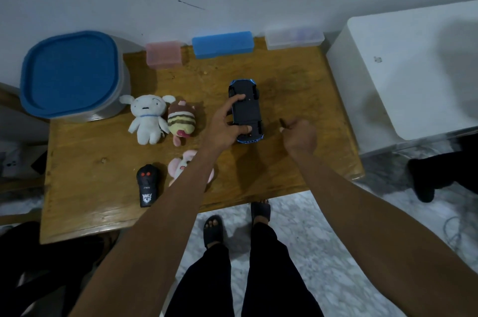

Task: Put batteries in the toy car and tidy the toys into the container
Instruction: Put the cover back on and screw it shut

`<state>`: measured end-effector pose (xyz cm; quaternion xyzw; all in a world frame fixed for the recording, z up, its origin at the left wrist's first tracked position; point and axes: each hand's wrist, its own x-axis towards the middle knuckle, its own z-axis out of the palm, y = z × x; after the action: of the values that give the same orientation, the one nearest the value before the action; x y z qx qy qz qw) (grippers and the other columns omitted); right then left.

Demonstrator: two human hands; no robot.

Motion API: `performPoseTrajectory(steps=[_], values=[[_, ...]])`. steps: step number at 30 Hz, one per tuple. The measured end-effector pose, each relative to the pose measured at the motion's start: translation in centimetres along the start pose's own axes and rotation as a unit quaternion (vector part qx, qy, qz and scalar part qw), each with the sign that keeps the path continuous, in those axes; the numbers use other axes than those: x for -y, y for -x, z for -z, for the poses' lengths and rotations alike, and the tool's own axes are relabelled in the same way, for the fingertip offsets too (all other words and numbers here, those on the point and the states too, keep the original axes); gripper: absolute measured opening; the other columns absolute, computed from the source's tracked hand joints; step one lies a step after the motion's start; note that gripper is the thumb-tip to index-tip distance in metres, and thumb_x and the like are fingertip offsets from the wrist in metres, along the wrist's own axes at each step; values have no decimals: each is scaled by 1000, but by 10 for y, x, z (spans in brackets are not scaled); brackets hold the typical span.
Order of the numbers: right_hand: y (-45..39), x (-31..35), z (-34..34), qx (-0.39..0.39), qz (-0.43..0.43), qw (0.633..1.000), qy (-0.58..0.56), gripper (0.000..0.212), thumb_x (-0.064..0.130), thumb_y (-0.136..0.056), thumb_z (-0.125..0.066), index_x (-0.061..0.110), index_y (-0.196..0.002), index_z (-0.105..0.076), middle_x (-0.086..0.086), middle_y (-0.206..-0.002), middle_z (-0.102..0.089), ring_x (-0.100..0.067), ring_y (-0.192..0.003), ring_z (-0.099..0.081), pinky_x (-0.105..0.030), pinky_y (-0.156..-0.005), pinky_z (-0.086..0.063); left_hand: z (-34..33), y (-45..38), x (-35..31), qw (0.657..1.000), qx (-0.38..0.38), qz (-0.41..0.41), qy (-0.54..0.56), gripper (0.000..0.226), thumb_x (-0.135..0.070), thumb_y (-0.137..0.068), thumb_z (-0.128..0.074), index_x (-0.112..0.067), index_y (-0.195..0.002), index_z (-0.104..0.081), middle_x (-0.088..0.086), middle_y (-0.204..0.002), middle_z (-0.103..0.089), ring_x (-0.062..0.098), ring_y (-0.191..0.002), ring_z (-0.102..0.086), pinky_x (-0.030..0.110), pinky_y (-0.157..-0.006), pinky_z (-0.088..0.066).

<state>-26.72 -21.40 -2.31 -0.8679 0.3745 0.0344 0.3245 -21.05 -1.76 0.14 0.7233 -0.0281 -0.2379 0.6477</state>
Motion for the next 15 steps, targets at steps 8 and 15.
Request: performPoseTrajectory(steps=[8,15], values=[[-6,16,2,15,-4,999,-32,21,21,-98,-63,12,-114,-73,-8,-107,-73,-23,-97,-67,-29,-81,-54,0,2,-3,1000,-8,5,12,79,13,-73,-78,-26,-137,-54,4,-136,-54,12,-121,-54,21,-82,-57],[-3,77,30,11,24,940,-340,9,10,-92,-71,10,-101,-73,-2,-86,-74,-17,-77,-73,-28,-73,-62,7,-1,-9,999,-11,6,44,78,13,-72,-78,-31,-131,-55,8,-133,-58,23,-124,-56,49,-96,-56]])
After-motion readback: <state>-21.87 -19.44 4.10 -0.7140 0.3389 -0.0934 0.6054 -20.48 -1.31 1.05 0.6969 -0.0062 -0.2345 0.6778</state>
